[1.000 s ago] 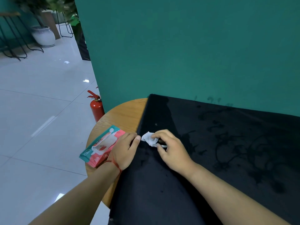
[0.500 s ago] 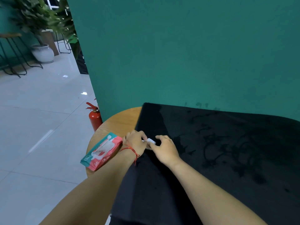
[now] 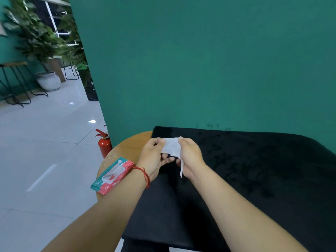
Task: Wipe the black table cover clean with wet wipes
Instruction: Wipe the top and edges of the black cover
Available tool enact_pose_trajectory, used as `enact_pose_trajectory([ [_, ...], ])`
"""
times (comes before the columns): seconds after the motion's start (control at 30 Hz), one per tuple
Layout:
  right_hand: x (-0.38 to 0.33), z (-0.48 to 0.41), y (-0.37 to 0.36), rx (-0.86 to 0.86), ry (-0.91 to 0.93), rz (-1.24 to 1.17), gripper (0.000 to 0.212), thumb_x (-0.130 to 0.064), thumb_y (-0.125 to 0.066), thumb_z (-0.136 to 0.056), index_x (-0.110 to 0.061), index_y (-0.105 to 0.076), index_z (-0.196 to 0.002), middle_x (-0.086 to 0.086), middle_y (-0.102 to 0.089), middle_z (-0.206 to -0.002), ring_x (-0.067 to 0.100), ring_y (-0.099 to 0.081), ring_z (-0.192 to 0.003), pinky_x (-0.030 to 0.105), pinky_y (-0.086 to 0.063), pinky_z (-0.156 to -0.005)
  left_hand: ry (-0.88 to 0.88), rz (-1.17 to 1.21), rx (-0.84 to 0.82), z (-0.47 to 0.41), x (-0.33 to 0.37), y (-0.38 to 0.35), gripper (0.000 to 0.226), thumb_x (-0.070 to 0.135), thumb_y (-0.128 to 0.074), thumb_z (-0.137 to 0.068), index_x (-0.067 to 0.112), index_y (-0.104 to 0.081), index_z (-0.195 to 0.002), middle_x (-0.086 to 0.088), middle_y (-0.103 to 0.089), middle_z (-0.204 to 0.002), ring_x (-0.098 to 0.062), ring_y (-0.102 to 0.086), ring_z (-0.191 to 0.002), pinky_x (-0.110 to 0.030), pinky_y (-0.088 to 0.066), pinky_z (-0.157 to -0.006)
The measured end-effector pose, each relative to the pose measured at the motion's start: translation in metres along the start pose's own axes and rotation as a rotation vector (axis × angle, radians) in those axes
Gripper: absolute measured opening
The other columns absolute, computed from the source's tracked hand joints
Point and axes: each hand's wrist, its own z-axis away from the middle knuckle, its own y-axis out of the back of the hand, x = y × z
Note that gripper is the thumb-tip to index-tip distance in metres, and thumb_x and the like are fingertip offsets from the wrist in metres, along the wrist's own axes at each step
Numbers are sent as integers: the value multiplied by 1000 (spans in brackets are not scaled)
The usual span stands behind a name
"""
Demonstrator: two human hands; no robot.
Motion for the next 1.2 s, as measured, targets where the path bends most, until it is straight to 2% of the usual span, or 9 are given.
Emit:
enact_pose_trajectory([
  [0.2, 2, 13, 34, -122, 366, 577, 33, -41, -57, -105, -17, -62, -84, -7, -58, -70, 11, -52, -61, 31, -41, -60, -51, 91, 61, 12, 13, 7, 20, 19, -53, -109, 3, -61, -116, -21, -64, -98, -25, -59, -83, -36, -62, -72],
  [0.37, -8, 33, 31, -60, 291, 339, 27, -37, -55, -108, -17, -66, -93, 4, -70, -88, 19, -65, -81, 37, -54, -74, 180, 405, 70, 35, 3, -11, 55, 48, -60, -104, -1, -57, -131, -25, -70, -126, -34, -73, -112, -44, -64, -85],
  [0.4, -11, 34, 30, -45, 256, 273, 27, -37, -55, -109, -16, -67, -97, 8, -71, -95, 20, -67, -86, 37, -55, -76, 249, 448, 32, 40, 0, -14, 66, 57, -65, -98, 0, -56, -130, -22, -70, -125, -31, -73, -108, -44, -63, -87],
  [0.5, -15, 37, 33, 7, 259, 239, 27, -37, -52, -110, -15, -67, -102, 3, -67, -95, 16, -61, -87, 31, -50, -77, 396, 450, -157, 60, -7, -17, 90, 72, -81, -75, 0, -65, -126, -2, -65, -97, -11, -52, -67, -22, -45, -50],
  [0.57, -15, 38, 37, 43, 272, 249, 29, -37, -52, -110, -15, -65, -98, -1, -64, -88, 15, -58, -82, 31, -48, -76, 411, 321, -225, 68, -15, -22, 78, 71, -84, -72, 7, -68, -115, -1, -50, -82, -9, -40, -61, -21, -33, -52],
  [0.67, -10, 38, 41, 70, 266, 250, 30, -37, -51, -109, -14, -61, -92, 3, -61, -82, 19, -58, -77, 42, -54, -76, 406, 221, -229, 82, -21, -33, 63, 53, -88, -78, 12, -72, -124, -4, -54, -92, -12, -49, -64, -26, -47, -62],
  [0.87, 11, 31, 46, 252, 203, 181, 25, -34, -48, -109, -16, -61, -97, 10, -71, -96, 30, -68, -86, 48, -59, -84, 199, 305, -218, 107, -29, -37, 26, 21, -63, -105, 5, -70, -124, -15, -76, -121, -28, -72, -116, -45, -53, -108],
  [1.0, 35, 23, 48, 339, 120, 122, 23, -33, -45, -110, -17, -60, -101, 7, -68, -97, 25, -66, -84, 45, -58, -77, 175, 374, -19, 107, -51, -28, 14, 13, -66, -102, 5, -57, -97, -26, -74, -115, -37, -75, -106, -44, -63, -86],
  [1.2, 70, 17, 43, 339, 24, 69, 20, -29, -41, -111, -19, -58, -108, 9, -66, -103, 20, -60, -83, 35, -49, -70, 488, 222, 237, 106, -77, -10, 35, 32, -80, -93, 5, -72, -114, -11, -65, -97, -11, -46, -55, -19, -40, -47],
])
